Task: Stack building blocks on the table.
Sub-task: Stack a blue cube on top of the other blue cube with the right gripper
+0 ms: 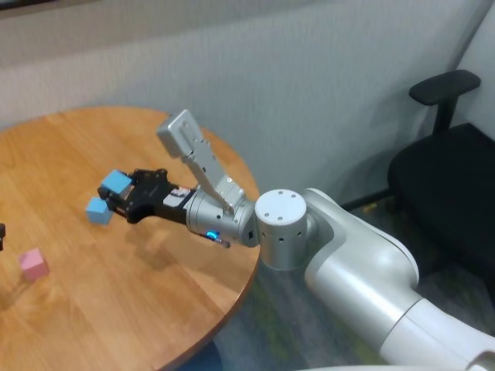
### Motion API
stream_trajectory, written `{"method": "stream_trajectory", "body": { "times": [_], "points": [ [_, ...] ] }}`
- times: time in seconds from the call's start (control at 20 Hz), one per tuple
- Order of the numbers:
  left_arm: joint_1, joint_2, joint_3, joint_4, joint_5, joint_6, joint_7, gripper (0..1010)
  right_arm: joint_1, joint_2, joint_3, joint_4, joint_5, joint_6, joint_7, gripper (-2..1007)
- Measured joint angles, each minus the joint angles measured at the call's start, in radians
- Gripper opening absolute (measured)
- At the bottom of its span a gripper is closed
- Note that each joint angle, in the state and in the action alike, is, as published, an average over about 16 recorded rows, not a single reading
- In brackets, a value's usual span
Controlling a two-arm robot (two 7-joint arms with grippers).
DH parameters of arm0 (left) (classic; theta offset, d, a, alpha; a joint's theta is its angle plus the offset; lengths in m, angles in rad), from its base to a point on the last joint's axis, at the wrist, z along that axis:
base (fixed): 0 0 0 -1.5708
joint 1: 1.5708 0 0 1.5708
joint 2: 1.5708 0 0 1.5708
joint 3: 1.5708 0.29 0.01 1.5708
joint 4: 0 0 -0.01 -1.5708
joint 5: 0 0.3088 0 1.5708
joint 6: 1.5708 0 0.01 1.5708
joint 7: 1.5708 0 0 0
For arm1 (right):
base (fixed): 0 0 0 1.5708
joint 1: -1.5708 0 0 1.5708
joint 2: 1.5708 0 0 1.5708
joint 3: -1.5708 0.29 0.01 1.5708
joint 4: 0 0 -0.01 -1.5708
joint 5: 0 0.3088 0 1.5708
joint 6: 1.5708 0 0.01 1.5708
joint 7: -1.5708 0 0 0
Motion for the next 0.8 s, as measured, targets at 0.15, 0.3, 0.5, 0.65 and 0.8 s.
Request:
{"method": "stream_trajectory", "body": {
  "times": [0.15,0.3,0.5,0.65,0.8],
  "points": [
    [0.0,0.0,0.0,0.0,0.0,0.0,0.0,1000,0.025,-0.006,-0.024,0.042,0.004,-0.009,0.019,369],
    [0.0,0.0,0.0,0.0,0.0,0.0,0.0,1000,0.049,-0.009,-0.044,0.086,0.006,-0.022,0.036,369],
    [0.0,0.0,0.0,0.0,0.0,0.0,0.0,1000,0.08,-0.01,-0.063,0.139,0.006,-0.041,0.053,369],
    [0.0,0.0,0.0,0.0,0.0,0.0,0.0,1000,0.102,-0.01,-0.072,0.176,0.006,-0.056,0.064,369],
    [0.0,0.0,0.0,0.0,0.0,0.0,0.0,1000,0.124,-0.013,-0.079,0.212,0.006,-0.071,0.071,369]
  ]
}}
